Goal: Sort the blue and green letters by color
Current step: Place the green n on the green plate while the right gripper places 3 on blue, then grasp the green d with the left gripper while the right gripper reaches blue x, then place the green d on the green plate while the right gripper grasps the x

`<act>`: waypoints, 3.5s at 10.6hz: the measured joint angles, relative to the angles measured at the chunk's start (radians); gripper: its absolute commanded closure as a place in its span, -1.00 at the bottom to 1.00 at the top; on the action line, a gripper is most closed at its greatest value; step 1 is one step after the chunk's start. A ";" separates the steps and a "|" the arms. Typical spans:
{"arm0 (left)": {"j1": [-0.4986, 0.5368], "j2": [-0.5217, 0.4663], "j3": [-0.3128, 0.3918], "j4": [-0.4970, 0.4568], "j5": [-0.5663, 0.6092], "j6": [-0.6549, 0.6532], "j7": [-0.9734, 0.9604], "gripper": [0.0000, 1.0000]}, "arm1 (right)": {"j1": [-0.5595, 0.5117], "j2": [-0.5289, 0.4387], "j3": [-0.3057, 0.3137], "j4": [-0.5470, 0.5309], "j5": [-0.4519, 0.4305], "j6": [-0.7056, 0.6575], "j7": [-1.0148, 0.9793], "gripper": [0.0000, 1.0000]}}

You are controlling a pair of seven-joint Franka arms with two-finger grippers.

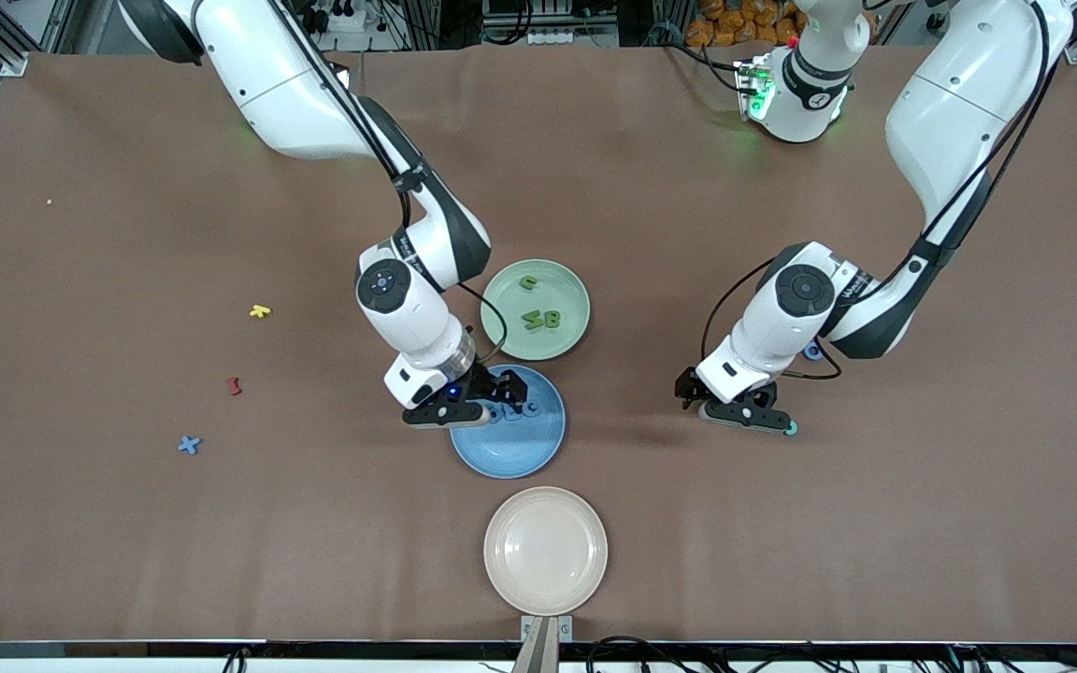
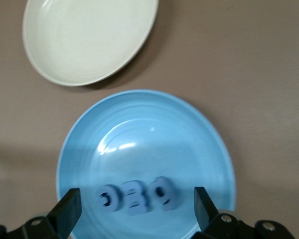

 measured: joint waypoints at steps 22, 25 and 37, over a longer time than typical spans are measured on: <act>-0.022 0.036 -0.005 0.002 0.000 -0.158 0.042 -0.26 | -0.535 -0.087 -0.236 -0.088 0.001 -0.344 -0.513 -1.00; -0.027 0.036 -0.005 0.002 0.000 -0.158 0.042 0.14 | -0.541 -0.022 -0.235 -0.049 0.041 -0.342 -0.513 -1.00; -0.115 0.026 -0.092 0.078 -0.024 -0.275 -0.056 1.00 | -0.541 0.054 -0.233 -0.017 0.059 -0.296 -0.512 0.17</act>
